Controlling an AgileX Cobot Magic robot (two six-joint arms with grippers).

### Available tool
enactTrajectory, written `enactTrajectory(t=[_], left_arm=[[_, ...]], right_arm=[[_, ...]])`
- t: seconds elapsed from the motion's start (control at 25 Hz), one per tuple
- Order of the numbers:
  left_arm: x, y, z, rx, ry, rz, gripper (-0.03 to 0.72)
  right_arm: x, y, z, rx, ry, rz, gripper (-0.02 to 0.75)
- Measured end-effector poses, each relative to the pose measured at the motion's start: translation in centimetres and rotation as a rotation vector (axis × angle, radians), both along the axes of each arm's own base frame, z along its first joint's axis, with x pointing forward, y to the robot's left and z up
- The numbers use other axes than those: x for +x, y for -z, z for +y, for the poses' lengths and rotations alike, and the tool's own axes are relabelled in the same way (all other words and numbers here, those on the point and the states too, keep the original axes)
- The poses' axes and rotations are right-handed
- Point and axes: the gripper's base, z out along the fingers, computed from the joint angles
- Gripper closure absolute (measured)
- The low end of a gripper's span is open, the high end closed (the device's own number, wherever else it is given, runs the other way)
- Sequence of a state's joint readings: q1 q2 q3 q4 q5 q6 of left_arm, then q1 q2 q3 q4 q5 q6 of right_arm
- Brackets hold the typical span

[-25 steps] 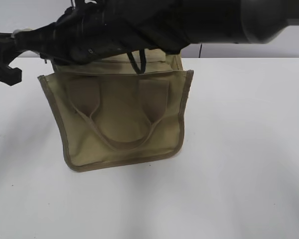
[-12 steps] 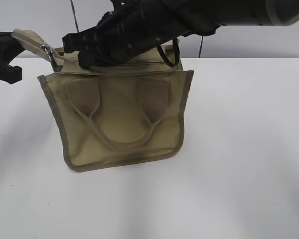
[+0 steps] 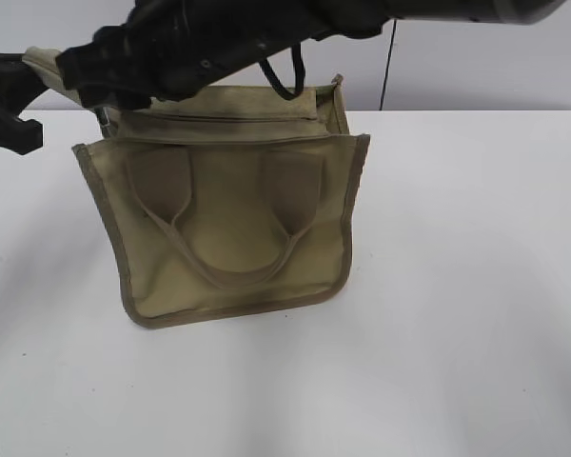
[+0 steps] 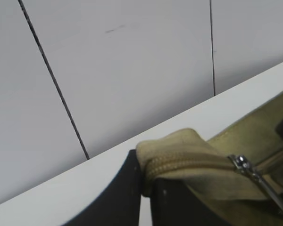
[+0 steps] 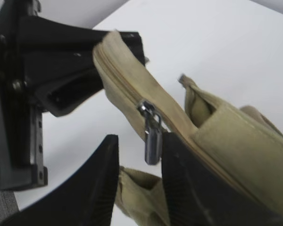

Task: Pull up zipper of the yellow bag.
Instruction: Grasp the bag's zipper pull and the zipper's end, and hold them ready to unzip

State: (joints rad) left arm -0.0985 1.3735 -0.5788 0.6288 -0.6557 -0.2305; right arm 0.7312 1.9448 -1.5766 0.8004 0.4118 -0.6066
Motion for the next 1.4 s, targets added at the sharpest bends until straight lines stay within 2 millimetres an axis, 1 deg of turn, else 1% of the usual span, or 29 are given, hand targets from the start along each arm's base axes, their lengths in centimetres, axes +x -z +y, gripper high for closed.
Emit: enactTrajectory(t=[0.08,0.2,0.32,0.44,0.56,0.72,0.92,1.24,1.4], left_arm=[[0.0,-0.1,0.0,-0.006,0.005,-0.008,0.683],[0.0,-0.1,-0.1,-0.008,0.007,-0.011,0.683],[0.0,-0.1,-0.1,-0.008,0.008,-0.012,0.683],[0.0,-0.1,-0.1,-0.007,0.008,-0.012,0.683],[0.0,-0.1,-0.1,-0.006,0.009,-0.012,0.683],[0.0,-0.2,-0.1,-0.025,0.011,-0.009,0.683],[-0.1,-0.4,-0.3,-0.05,0.035,-0.028,0.683],[-0.1,-0.4,-0.3,-0.065,0.035,-0.021,0.683],[-0.1,-0.5,-0.3,-0.067,0.035,-0.022,0.683]], right_arm=[[0.4,0.0,0.6,0.008,-0.005,-0.006,0.502],[0.8,1.2,1.2,-0.008,-0.015,0.01,0.496],[1.1,2.1,1.5,-0.018,-0.015,0.023,0.492],[1.2,2.4,1.5,-0.022,-0.013,0.028,0.49],[1.4,2.8,1.6,-0.021,-0.001,0.025,0.512],[1.7,2.7,1.6,-0.008,0.029,0.014,0.601],[1.9,3.0,1.6,0.0,0.05,0.018,0.667],[1.9,3.1,1.7,0.0,0.047,0.028,0.667],[1.3,2.3,1.5,-0.011,0.01,0.036,0.667]])
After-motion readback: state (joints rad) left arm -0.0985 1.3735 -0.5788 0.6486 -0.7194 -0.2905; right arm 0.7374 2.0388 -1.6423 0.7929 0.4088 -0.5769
